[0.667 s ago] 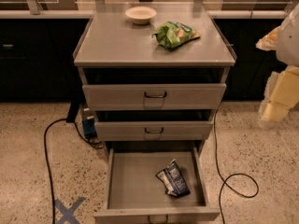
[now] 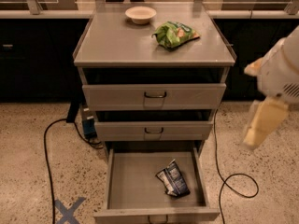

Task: Pick blue chip bag from bottom drawer and place on counter

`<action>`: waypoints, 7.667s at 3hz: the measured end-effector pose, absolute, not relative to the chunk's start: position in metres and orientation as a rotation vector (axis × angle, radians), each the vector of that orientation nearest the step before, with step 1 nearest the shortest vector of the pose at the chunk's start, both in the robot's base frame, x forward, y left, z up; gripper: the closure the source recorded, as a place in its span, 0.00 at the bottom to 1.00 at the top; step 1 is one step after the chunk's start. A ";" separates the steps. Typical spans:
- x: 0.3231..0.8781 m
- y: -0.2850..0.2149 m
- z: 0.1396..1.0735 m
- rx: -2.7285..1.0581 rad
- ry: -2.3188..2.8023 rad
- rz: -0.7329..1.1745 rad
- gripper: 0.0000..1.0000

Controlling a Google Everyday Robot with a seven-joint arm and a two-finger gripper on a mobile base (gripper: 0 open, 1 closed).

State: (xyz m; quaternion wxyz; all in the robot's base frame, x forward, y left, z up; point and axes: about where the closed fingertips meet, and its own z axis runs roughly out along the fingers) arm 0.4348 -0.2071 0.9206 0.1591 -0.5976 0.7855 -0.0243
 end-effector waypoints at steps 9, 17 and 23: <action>0.504 -0.153 0.484 -1.586 2.420 0.275 0.00; 0.525 -0.055 0.142 -1.463 2.505 0.804 0.00; 0.588 -0.153 0.181 -1.177 2.620 0.354 0.00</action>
Offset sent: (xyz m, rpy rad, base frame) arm 0.0003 0.0340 -0.3138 0.1852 0.2614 -0.0519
